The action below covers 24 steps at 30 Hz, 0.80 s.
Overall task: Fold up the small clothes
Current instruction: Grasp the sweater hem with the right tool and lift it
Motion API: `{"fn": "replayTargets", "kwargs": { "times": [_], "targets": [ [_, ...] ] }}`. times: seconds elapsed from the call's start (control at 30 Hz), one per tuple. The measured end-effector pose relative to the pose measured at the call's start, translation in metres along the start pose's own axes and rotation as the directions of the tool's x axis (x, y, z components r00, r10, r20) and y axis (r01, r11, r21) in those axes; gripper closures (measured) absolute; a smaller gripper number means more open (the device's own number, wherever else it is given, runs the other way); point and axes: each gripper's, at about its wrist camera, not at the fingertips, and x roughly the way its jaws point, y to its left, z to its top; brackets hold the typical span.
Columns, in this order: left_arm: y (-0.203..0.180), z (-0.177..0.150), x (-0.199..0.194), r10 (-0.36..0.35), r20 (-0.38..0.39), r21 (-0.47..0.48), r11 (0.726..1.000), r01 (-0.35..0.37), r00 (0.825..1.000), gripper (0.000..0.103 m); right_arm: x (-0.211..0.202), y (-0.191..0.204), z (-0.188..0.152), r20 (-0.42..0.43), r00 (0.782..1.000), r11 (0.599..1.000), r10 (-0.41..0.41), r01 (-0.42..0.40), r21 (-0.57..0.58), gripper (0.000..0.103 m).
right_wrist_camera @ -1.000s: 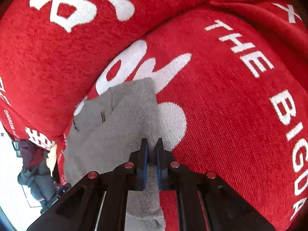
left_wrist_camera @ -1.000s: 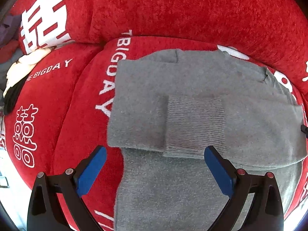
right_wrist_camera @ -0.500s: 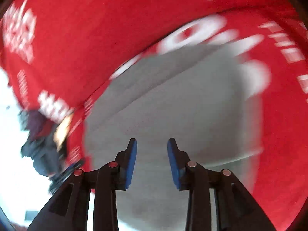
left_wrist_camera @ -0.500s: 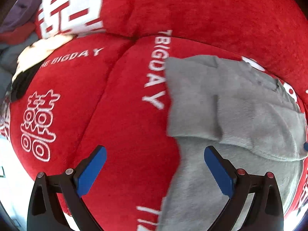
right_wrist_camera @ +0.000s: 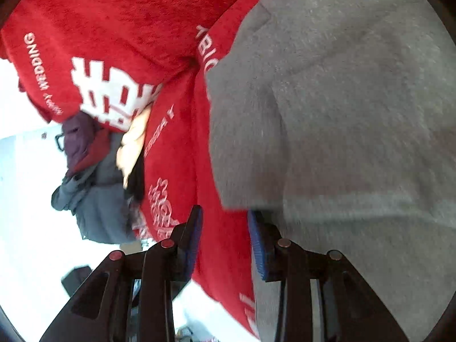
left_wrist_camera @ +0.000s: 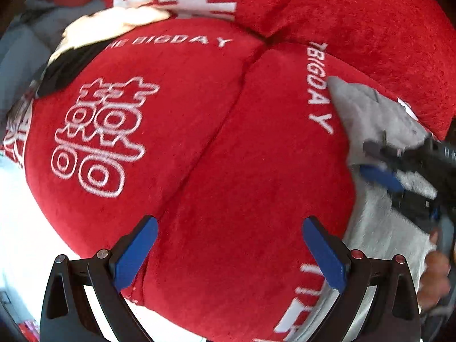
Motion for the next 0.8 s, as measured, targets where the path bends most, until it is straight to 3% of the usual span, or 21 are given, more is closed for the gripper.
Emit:
{"fn": "replayTargets", "kwargs": {
  "times": [0.03, 0.07, 0.17, 0.23, 0.33, 0.4, 0.47, 0.5, 0.57, 0.6, 0.67, 0.7, 0.77, 0.8],
  "targets": [
    [0.004, -0.002, 0.0, -0.004, -0.001, -0.005, 1.0, 0.004, 1.0, 0.001, 0.0, 0.001, 0.002, 0.006, 1.0, 1.0, 0.013, -0.013, 0.005, 0.089],
    [0.008, -0.004, 0.0, -0.009, -0.001, -0.01, 1.0, 0.009, 1.0, 0.001, -0.001, 0.004, 0.004, 0.01, 1.0, 1.0, 0.022, -0.022, -0.001, 0.095],
    [0.012, -0.008, 0.006, -0.014, -0.011, -0.016, 1.0, 0.013, 1.0, 0.001, 0.007, 0.013, 0.003, -0.026, 0.998, 0.996, -0.062, 0.06, -0.071, 0.096],
    [0.016, -0.011, 0.01, -0.023, -0.024, -0.033, 0.999, 0.022, 0.999, 0.001, 0.026, 0.006, -0.004, -0.179, 0.974, 0.988, -0.138, 0.124, -0.088, 0.098],
    [0.019, -0.013, 0.01, -0.041, -0.014, -0.052, 0.998, 0.04, 0.999, 0.001, 0.017, 0.024, -0.012, -0.229, 0.949, 0.969, -0.216, 0.179, -0.173, 0.084],
    [0.02, -0.015, 0.011, -0.051, -0.015, -0.065, 0.997, 0.05, 0.999, 0.001, 0.005, 0.047, -0.011, -0.215, 0.945, 0.948, -0.245, 0.188, -0.257, 0.076],
    [0.022, -0.017, 0.011, -0.057, -0.014, -0.076, 0.995, 0.056, 0.998, 0.001, -0.005, 0.08, 0.0, -0.12, 0.946, 0.894, -0.302, 0.237, -0.381, 0.058],
    [0.023, -0.017, 0.01, -0.062, -0.012, -0.082, 0.995, 0.061, 0.998, 0.001, -0.006, 0.102, 0.011, -0.024, 0.934, 0.835, -0.356, 0.306, -0.458, 0.057],
    [0.025, -0.019, 0.008, -0.067, -0.006, -0.085, 0.994, 0.066, 0.998, 0.001, 0.008, 0.122, 0.028, 0.079, 0.89, 0.737, -0.449, 0.418, -0.531, 0.057],
    [0.026, -0.02, 0.007, -0.067, -0.003, -0.086, 0.994, 0.066, 0.998, 0.001, 0.023, 0.128, 0.04, 0.125, 0.849, 0.67, -0.514, 0.488, -0.56, 0.057],
    [0.029, -0.021, 0.005, -0.066, 0.004, -0.086, 0.994, 0.066, 0.998, 0.001, 0.047, 0.128, 0.051, 0.16, 0.789, 0.589, -0.593, 0.561, -0.582, 0.057],
    [0.03, -0.022, 0.004, -0.064, 0.007, -0.087, 0.994, 0.064, 0.998, 0.001, 0.064, 0.121, 0.057, 0.166, 0.743, 0.542, -0.648, 0.603, -0.586, 0.057],
    [0.036, -0.024, 0.002, -0.066, 0.009, -0.096, 0.993, 0.066, 0.998, 0.001, 0.078, 0.112, 0.062, 0.173, 0.697, 0.497, -0.696, 0.641, -0.585, 0.078],
    [0.037, -0.025, 0.002, -0.067, 0.008, -0.1, 0.993, 0.068, 0.998, 0.001, 0.078, 0.112, 0.063, 0.213, 0.69, 0.47, -0.692, 0.655, -0.592, 0.087]
  ]
}}
